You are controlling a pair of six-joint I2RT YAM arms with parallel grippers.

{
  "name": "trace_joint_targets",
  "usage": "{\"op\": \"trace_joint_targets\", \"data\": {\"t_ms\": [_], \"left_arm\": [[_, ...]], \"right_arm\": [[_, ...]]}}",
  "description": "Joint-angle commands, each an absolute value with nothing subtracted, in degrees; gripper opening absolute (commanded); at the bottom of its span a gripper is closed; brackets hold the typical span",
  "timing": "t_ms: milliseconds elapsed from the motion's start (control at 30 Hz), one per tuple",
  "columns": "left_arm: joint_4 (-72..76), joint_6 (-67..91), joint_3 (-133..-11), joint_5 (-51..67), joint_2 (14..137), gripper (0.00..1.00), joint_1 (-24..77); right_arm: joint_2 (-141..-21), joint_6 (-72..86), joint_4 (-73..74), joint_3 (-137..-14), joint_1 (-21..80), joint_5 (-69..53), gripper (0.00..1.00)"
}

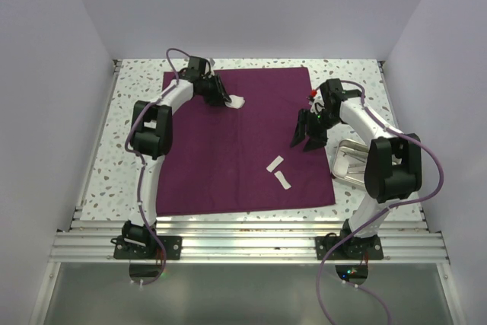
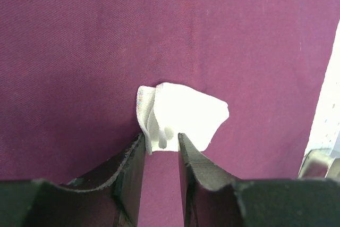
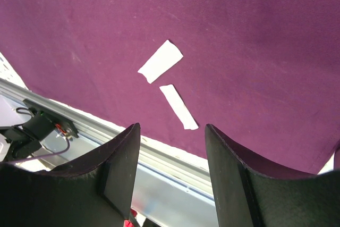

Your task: Prepare the surgical pack

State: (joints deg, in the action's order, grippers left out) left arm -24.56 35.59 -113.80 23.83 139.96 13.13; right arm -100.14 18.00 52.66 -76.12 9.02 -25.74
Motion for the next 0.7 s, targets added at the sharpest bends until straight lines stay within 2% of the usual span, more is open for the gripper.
{"op": "trace_joint_targets", "data": {"t_ms": [0, 167, 333, 500, 667], "left_arm": [[-23.7, 36.2, -116.0, 23.0, 142.0, 0.34, 12.8], [-24.0, 36.4, -118.1, 22.8, 143.3, 0.25, 12.8], [-23.1, 36.5, -119.8, 22.9, 144.3, 0.0, 12.7], [-20.4, 35.1, -116.4, 25.4, 140.5, 0.0, 12.7], [-17.9, 32.1, -105.3, 27.9, 126.8, 0.0, 12.9]], "right_arm": [[-100.1, 17.4, 51.9, -76.2, 9.4, -27.2, 0.56], [-100.4, 17.3, 52.8, -77.2, 9.8, -26.6, 0.56], [-100.3, 17.3, 54.3, -78.7, 11.2, -25.9, 0.56], [-99.8, 16.4, 56.2, -82.1, 11.9, -25.0, 0.56], [-99.8, 14.7, 55.6, -85.7, 12.3, -29.6, 0.58]]}}
